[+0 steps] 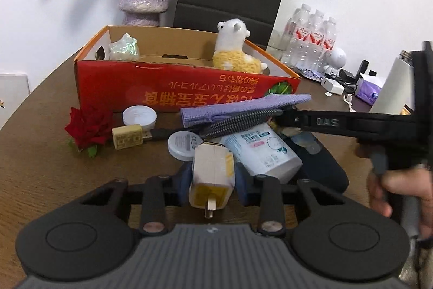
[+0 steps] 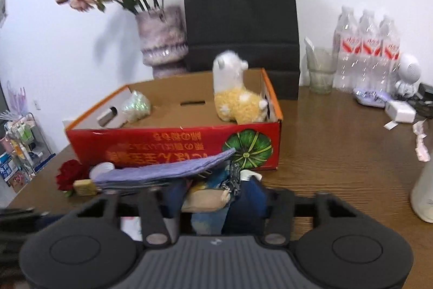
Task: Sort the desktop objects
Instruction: 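Place the plug adapter in the box with left tool while right places packet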
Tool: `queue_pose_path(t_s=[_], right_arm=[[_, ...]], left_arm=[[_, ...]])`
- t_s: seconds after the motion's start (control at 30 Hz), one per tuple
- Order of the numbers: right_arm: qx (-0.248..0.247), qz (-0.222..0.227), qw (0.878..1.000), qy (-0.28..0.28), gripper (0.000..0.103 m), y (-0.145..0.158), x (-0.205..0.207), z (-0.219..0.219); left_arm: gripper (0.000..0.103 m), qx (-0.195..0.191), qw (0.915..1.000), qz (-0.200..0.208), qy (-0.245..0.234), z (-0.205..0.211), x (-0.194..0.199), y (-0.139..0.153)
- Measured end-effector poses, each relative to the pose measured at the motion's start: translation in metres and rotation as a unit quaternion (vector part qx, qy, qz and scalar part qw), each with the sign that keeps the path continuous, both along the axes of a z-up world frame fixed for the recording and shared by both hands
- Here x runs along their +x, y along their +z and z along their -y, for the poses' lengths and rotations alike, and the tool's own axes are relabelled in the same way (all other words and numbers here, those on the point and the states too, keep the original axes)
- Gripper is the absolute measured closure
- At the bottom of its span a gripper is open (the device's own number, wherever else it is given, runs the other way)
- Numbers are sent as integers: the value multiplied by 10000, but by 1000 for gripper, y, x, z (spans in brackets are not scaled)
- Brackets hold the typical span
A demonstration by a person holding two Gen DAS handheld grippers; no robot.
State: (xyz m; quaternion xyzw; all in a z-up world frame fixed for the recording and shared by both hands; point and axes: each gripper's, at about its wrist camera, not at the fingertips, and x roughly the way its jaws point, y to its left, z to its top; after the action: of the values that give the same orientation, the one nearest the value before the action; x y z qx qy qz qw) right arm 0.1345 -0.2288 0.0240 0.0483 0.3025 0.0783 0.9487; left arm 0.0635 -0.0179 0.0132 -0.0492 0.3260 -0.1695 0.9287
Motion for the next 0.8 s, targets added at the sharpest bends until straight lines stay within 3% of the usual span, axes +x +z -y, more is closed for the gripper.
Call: queue_pose_path(t_s=[0.1,0.17,0.27,0.5,0.6,0.67,0.8], right_arm=[[67,95,9999,-82,92,0,-6,1],[106,113,9999,-47,96,3,-17,3],[-70,257,9996,-57,97,11,-47,6],[153,859,9962,-77,97,56,-99,26],[360,1130,9928,175,97,82,-78,28],[478,1151,9909,516,97,96,-48,22],[706,761,9921,710,97,111,46,1]], left_arm=[[63,-133,9995,-280,111,-2,10,-7],[69,-105,9993,-300,173,-1,12,-8],[71,-15,9997,-186,177,1,1,0],[71,-606,9969,308,391,-23,-26,51],[71,-883,9943,524,293,-36,1,88],[71,-866,9946,522,247,-38,37,110],[71,-180,9978,395,498,-22,129,128]])
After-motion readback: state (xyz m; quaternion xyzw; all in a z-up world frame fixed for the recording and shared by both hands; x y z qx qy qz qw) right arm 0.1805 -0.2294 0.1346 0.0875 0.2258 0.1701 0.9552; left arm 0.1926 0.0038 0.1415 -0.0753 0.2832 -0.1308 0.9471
